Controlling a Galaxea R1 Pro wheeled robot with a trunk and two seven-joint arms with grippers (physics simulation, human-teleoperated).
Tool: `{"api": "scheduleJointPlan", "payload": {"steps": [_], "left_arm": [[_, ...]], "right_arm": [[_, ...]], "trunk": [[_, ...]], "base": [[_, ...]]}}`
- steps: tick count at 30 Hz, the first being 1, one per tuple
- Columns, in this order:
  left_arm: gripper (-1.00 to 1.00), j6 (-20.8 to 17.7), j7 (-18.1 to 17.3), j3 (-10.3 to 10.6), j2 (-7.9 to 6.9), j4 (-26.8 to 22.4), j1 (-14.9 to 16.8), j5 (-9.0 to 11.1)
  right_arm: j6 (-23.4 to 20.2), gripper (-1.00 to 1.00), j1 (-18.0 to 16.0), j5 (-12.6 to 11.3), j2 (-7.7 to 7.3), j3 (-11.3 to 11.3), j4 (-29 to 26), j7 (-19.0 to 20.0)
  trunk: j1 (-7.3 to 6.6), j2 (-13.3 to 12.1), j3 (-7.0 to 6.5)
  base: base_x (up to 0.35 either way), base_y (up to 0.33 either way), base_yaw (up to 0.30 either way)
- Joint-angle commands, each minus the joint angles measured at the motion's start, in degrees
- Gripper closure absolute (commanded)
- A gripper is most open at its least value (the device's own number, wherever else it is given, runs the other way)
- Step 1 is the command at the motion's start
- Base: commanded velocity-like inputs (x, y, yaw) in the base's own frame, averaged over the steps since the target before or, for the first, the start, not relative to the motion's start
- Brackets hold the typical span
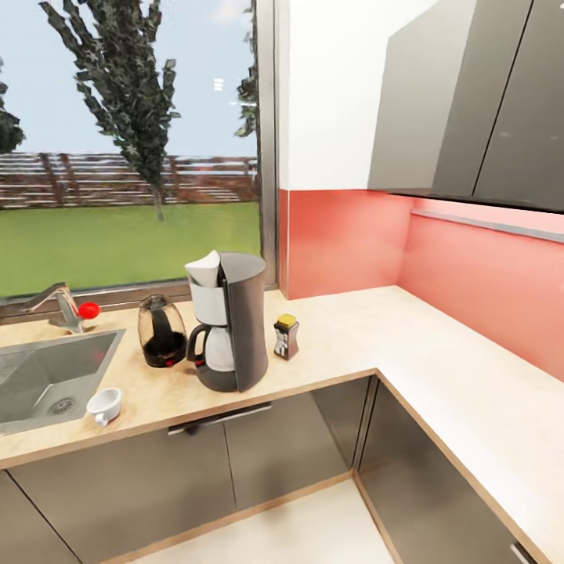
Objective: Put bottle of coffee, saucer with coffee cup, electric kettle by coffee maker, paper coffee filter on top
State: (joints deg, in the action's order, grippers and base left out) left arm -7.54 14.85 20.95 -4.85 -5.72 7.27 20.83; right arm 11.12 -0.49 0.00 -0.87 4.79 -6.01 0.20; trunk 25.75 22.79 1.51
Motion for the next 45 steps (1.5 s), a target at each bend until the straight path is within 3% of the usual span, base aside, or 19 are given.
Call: {"api": "scheduleJointPlan", "payload": {"steps": [1, 3, 6, 11, 45], "left_arm": [[-1.0, 2.11, 0.27, 0.49, 0.01, -0.13, 0.02, 0.4], [-1.0, 4.49, 0.27, 0.49, 0.03, -0.12, 0.02, 0.38], [-1.0, 11.2, 0.27, 0.49, -0.04, -0.14, 0.02, 0.3], [-1.0, 17.05, 0.27, 0.49, 0.01, -0.09, 0.02, 0.33], [-1.0, 17.56, 0.27, 0.49, 0.02, -0.08, 0.02, 0.3]], "right_arm": [[0.22, -1.0, -0.04, 0.0, 0.01, 0.4, 0.03, 0.07], [0.22, -1.0, -0.04, 0.0, 0.0, 0.4, 0.04, 0.05], [0.23, -1.0, -0.04, 0.0, -0.01, 0.42, 0.04, -0.01], [0.29, -1.0, -0.04, 0.0, 0.06, 0.4, 0.04, -0.02], [0.3, -1.0, -0.04, 0.0, 0.07, 0.4, 0.12, -0.25]], "trunk": [[0.03, 0.13, 0.18], [0.03, 0.13, 0.28], [0.03, 0.13, 0.44], [0.03, 0.13, 0.69], [0.03, 0.13, 2.4]], "base": [[0.0, 0.0, 0.245], [0.0, 0.0, 0.245], [0.0, 0.0, 0.245], [0.0, 0.0, 0.245], [0.0, 0.0, 0.245]]}}
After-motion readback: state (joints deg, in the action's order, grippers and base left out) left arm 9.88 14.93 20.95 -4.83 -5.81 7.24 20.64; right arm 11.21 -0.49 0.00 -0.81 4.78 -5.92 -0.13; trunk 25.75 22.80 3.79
